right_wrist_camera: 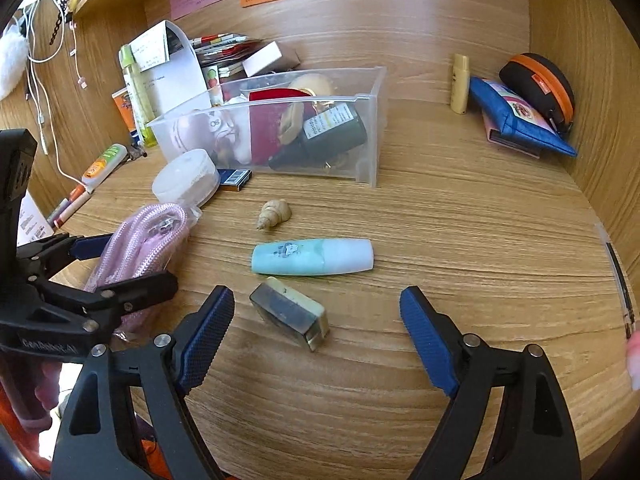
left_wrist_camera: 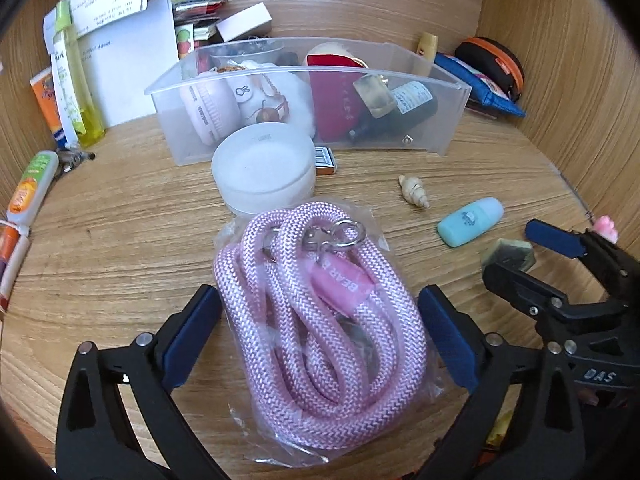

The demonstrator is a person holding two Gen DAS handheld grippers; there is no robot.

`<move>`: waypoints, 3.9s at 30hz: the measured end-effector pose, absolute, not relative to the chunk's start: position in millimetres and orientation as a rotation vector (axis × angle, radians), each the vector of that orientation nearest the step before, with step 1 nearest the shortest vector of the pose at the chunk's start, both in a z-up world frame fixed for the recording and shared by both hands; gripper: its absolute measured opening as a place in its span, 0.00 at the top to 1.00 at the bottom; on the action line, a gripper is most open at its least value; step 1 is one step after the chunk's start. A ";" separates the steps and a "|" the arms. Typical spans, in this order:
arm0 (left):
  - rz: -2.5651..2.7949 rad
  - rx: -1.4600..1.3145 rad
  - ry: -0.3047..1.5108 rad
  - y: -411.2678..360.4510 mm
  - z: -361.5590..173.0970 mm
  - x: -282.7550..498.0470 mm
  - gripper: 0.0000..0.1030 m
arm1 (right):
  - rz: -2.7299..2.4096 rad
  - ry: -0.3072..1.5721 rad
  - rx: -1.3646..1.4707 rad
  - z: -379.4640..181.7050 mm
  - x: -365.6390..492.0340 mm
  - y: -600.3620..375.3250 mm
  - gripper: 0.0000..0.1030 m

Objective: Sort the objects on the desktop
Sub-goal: 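Grasp the bagged pink rope leash with the left gripper while the right grasps another soap bar, then carry the pink rope bag and soap bar into the clear box with both grippers, then open both grippers to release the rope bag and soap, then withdraw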

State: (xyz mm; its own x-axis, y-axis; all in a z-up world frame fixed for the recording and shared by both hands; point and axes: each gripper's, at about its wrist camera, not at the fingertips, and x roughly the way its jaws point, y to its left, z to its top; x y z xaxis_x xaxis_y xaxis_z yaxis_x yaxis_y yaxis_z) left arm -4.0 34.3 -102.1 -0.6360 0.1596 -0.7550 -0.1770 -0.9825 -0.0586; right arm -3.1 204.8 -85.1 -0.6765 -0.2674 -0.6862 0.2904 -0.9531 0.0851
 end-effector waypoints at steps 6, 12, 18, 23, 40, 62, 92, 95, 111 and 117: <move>2.777 -1.182 0.065 36.7 -107.2 -1.4 0.00 | -2.637 0.060 1.073 -88.1 -1.1 200.0 0.26; 2.852 -1.163 0.028 38.0 -108.9 4.2 0.00 | -2.649 0.074 1.051 -88.6 1.3 198.2 0.34; 2.900 -1.145 -0.001 38.5 -110.3 8.8 0.00 | -2.648 0.064 1.032 -88.1 1.0 198.8 0.54; 2.880 -1.130 0.012 36.4 -108.7 13.0 0.08 | -2.643 0.047 1.028 -88.0 1.0 201.5 0.67; 2.866 -1.046 -0.001 21.6 -91.3 24.4 0.34 | -2.656 -0.047 1.010 -75.4 1.9 217.6 0.69; 2.924 -0.841 -0.080 -2.1 -38.7 19.3 0.35 | -2.701 -0.006 0.880 -25.2 -21.1 209.4 0.69; 2.857 -0.759 -0.093 -8.7 15.5 -95.5 0.35 | -2.639 0.062 0.859 10.8 -133.0 179.5 0.69; 2.838 -0.774 -0.093 -4.7 14.1 -113.5 0.35 | -2.623 0.076 0.894 4.7 -148.0 174.4 0.69; 2.751 -0.939 -0.027 24.9 -28.8 -182.3 0.35 | -2.620 0.190 0.976 -25.3 -176.3 160.1 0.69; 2.725 -0.981 -0.033 25.0 -33.4 -185.9 0.35 | -2.627 0.231 0.963 -25.2 -174.3 155.8 0.69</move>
State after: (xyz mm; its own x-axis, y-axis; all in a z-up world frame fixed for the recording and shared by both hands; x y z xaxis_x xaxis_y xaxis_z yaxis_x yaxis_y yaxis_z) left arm -185.9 25.0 -33.4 -0.7443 0.2359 -0.6249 -0.2209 -0.9699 -0.1030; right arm -174.2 155.8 -25.2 -0.7158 -0.2523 -0.6511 0.3620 -0.9314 -0.0372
